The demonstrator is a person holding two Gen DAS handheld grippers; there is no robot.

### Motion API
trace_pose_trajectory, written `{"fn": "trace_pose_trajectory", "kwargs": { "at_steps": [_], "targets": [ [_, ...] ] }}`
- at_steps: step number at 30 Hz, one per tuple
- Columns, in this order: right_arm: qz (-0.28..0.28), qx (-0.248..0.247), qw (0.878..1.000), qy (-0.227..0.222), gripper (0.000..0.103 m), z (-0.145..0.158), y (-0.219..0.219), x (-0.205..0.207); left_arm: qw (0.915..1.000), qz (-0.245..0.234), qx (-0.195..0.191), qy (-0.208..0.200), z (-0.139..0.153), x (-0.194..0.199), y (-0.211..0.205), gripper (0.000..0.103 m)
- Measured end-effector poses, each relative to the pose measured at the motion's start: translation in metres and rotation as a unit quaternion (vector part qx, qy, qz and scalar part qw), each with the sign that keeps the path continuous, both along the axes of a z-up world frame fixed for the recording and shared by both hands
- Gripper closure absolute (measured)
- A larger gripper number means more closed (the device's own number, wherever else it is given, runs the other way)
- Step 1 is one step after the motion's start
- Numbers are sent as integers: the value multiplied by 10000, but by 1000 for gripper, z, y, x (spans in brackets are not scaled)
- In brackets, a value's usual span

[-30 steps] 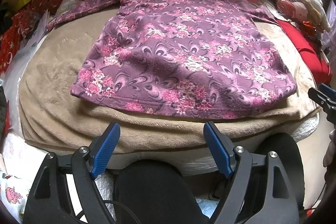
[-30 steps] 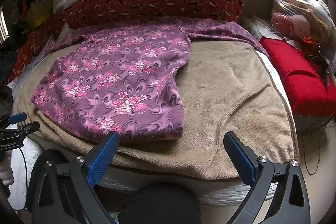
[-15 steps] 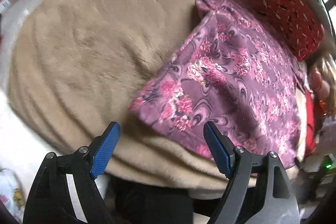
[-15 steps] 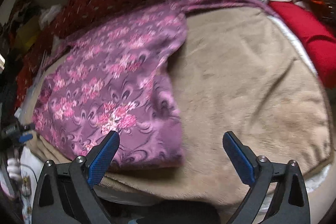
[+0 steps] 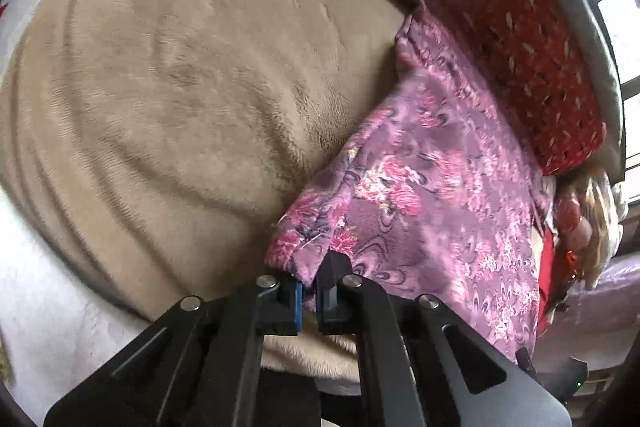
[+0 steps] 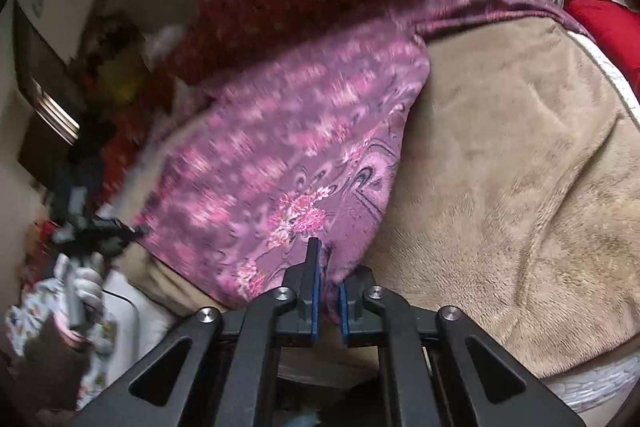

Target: Fold small clothes

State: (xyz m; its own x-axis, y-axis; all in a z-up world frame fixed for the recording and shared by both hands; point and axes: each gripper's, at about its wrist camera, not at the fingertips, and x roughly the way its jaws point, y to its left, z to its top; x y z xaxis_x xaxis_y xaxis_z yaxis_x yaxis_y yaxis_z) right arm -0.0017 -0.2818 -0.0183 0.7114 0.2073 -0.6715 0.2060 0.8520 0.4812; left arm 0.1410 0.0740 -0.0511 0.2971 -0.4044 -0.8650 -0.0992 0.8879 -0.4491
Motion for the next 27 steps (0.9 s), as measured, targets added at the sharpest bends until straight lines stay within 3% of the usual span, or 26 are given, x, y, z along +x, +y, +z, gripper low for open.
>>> {"fn": "trace_pose_trajectory", "kwargs": {
  "at_steps": [5, 10, 13, 14, 15, 17, 19, 20, 21, 22, 23, 24, 27],
  "targets": [
    [-47, 271, 9988, -410, 99, 32, -10, -30, 9994, -70, -312, -105, 19, -32, 13, 101],
    [-135, 415, 9970, -641, 102, 48, -19, -63, 9991, -324, -161, -236, 30, -51, -1, 101],
    [-221, 286, 9986, -380, 103, 33, -24, -69, 9987, -448, 245, 10, 12, -47, -6, 103],
    [-350, 269, 9989, -156, 103, 21, -27, -65, 9987, -423, 151, 234, 0, -44, -3, 103],
    [-518, 297, 9982, 50, 96, 12, -34, -63, 9988, -361, 30, 330, -5, -43, 1, 103],
    [-778, 566, 9947, 350, 93, -7, -46, -58, 9991, -258, -172, 278, -5, -43, 11, 103],
    [-980, 754, 9911, 491, 74, -18, -54, -54, 9994, -243, -225, -24, 6, -41, 19, 102],
    [-1019, 801, 9904, 486, 48, -21, -56, -51, 9993, -292, -184, -168, 13, -36, 21, 98],
    [-1058, 760, 9904, 470, 32, -19, -54, -50, 9989, -346, -169, -268, 18, -34, 22, 84],
    [-1078, 639, 9912, 430, 31, -19, -53, -43, 9985, -414, -113, -352, 22, -28, 21, 72],
    [-1035, 578, 9921, 412, 31, -21, -53, -41, 9982, -438, 19, -416, 23, -23, 21, 46],
    [-979, 498, 9931, 422, 31, -21, -52, -34, 9977, -444, 154, -485, 24, -16, 19, 36],
    [-821, 160, 9945, 631, 31, -31, -42, -6, 9960, -518, 581, -446, 11, 7, 11, 36]
  ]
}}
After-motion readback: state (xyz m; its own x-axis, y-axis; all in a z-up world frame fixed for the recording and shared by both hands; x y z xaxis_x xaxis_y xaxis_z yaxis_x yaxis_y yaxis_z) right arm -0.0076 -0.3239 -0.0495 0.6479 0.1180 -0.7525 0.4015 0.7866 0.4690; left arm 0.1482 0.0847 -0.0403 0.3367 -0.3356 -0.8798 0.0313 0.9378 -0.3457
